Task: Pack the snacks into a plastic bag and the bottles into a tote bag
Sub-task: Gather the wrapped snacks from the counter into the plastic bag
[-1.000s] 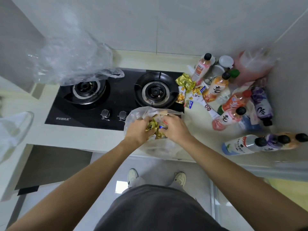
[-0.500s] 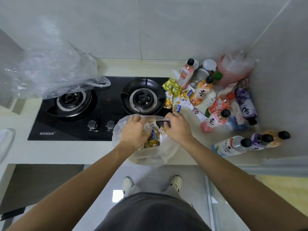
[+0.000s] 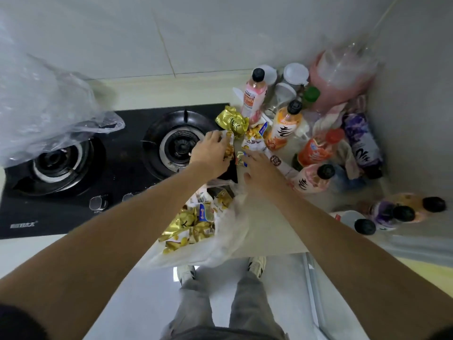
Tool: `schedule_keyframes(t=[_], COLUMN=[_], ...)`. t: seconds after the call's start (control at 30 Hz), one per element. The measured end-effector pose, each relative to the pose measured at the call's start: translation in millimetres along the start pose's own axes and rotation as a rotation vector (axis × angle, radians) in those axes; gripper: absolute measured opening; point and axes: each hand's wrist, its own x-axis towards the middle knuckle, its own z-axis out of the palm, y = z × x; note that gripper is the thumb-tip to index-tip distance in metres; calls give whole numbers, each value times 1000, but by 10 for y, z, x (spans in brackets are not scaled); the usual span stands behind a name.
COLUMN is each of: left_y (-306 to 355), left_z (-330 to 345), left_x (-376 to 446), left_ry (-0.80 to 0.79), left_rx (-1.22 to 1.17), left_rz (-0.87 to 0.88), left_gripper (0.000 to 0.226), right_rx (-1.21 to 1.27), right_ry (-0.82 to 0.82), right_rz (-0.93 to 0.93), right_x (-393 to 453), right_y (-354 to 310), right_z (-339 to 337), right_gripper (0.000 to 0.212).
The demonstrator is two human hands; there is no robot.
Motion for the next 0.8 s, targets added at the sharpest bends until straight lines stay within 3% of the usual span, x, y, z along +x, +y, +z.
schedule_keyframes(t=[0.17,0.3,0.57,0.8], left_y=[-8,-35,-50,35], left_z=[177,257,348,370], left_x=[352,481,487,241], left_ry=[-76,-127,-16,29], left_rx=[145,195,230,54], left_rz=[73,73,178,243], left_gripper=[82,90,68,67], right_rx=[-77,7,94,142], right_ry=[-25,129,147,140], right_rz=[-93,-80,43,219], right_x=[37,-72,-130,-266], right_y=[97,213,234,177], right_z=[185,250,226,197], right_gripper=[64,45,23,25])
